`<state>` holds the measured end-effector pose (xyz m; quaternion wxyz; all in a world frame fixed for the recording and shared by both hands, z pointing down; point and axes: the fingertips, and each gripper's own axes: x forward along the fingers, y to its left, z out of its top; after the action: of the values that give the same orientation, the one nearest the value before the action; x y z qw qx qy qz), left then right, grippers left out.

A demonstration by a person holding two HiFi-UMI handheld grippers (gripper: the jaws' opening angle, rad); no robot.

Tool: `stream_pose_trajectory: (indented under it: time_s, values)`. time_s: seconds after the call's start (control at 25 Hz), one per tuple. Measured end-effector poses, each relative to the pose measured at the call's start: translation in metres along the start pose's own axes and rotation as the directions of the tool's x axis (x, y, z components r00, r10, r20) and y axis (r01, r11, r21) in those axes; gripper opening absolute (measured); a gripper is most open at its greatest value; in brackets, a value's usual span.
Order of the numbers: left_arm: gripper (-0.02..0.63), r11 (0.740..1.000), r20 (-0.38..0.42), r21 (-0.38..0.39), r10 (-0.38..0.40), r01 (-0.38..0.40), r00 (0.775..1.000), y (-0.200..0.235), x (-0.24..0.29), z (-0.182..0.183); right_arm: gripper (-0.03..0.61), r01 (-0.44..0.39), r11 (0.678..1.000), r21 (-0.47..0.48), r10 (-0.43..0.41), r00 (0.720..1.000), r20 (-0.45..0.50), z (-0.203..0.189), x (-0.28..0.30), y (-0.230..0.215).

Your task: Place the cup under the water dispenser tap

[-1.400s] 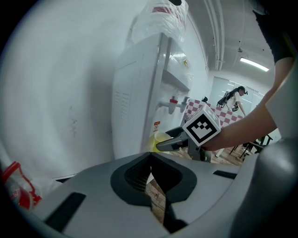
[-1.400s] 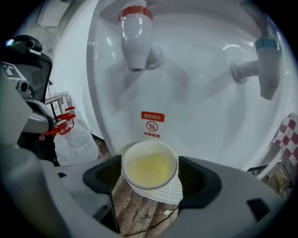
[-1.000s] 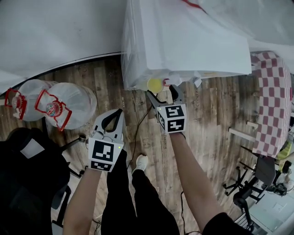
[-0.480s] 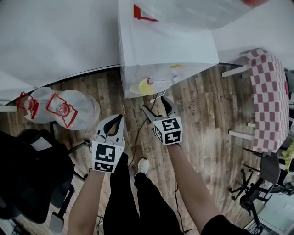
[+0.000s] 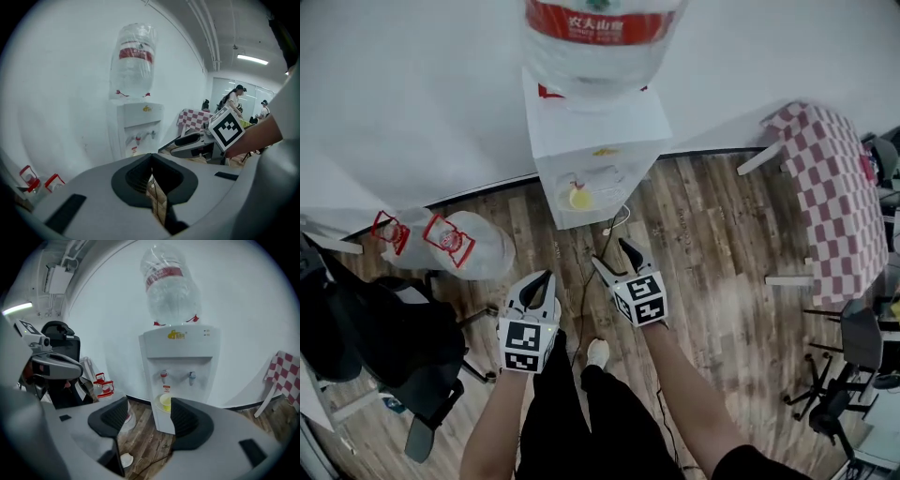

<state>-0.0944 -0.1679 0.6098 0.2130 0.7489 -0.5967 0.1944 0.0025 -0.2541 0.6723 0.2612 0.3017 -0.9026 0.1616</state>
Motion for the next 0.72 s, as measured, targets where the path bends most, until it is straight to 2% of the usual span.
stream_pose_trajectory:
  time_s: [0.2, 0.44, 0.6, 0.72]
  values:
    - [0.015, 1.0, 0.018, 0.014, 0.012, -0.013, 1.0, -0.034, -0.037, 0.019, 0.258, -0.004, 1.0, 0.007, 0.003, 1.0, 0.028, 0.009, -0.052, 0.011]
    - [0.015, 1.0, 0.035, -0.002, 0.03, -0.03, 0.999, -0.068, -0.094, 0.037, 0.162, -0.036, 0.999, 0.024, 0.034, 0.997, 0.063, 0.018, -0.121, 0.034]
    - [0.015, 0.999, 0.041, -0.007, 0.041, -0.041, 0.998, -0.088, -0.135, 0.037, 0.081, -0.055, 0.998, 0.03, 0.052, 0.994, 0.093, 0.016, -0.171, 0.052]
    - [0.015, 0.999, 0.05, 0.004, 0.043, -0.043, 0.998, -0.098, -0.158, 0.04, 0.045, -0.07, 0.996, 0.049, 0.064, 0.991, 0.115, 0.012, -0.203, 0.062]
